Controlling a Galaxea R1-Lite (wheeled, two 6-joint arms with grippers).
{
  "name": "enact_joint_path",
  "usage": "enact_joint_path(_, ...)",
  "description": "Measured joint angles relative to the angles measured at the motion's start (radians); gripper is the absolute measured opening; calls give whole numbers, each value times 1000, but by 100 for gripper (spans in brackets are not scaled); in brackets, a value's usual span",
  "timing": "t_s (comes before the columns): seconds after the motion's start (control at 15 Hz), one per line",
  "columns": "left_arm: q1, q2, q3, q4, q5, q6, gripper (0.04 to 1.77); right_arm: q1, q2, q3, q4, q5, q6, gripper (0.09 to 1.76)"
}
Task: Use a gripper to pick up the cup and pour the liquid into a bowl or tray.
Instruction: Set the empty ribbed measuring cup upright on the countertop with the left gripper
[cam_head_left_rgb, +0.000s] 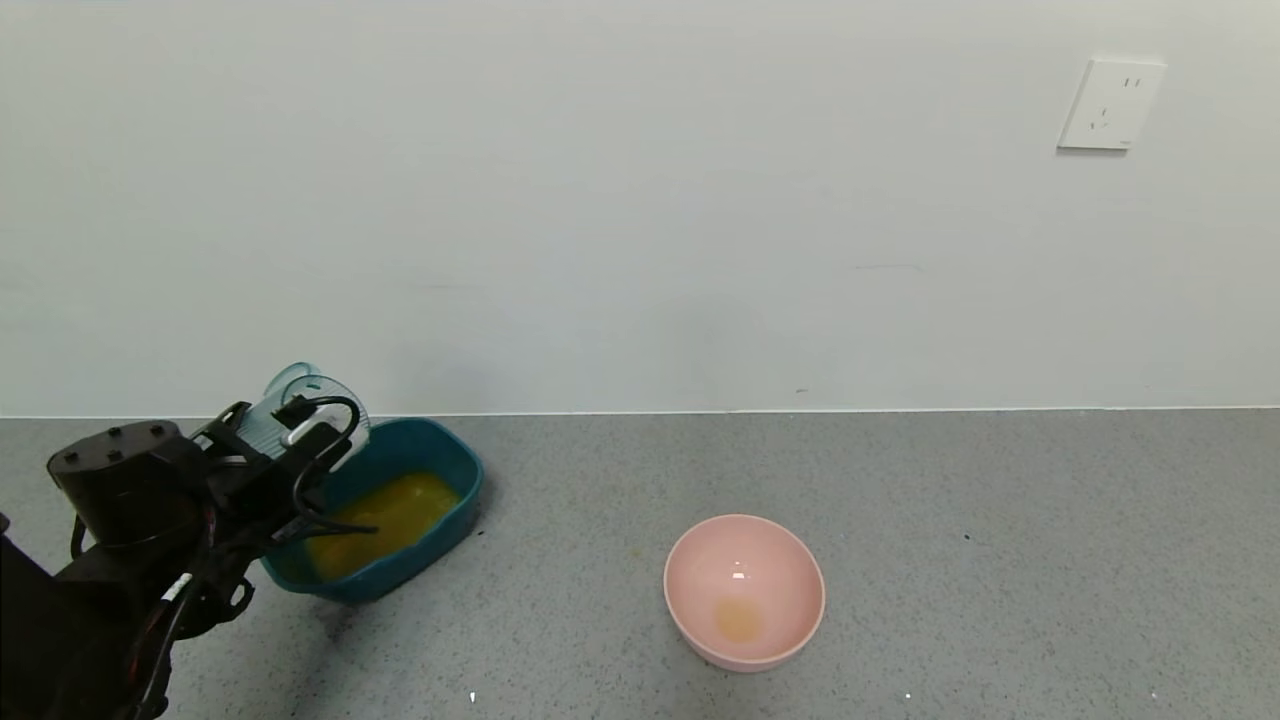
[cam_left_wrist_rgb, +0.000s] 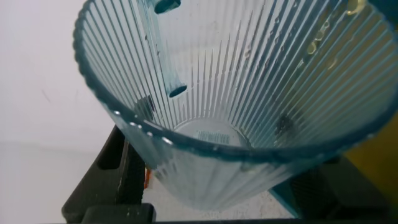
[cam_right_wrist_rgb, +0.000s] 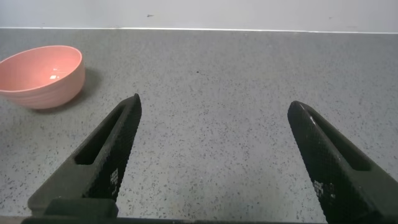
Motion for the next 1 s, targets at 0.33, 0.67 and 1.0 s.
enact_joint_path(0.33,2,-17,-44,38,-1,-167,129,0,0,0,0,0,0,171)
enact_joint_path(0.67,-32,-39,-49,48,-10,-359,129,0,0,0,0,0,0,171)
enact_joint_path(1.0,-66,-64,-50,103,-59,-539,129,0,0,0,0,0,0,171)
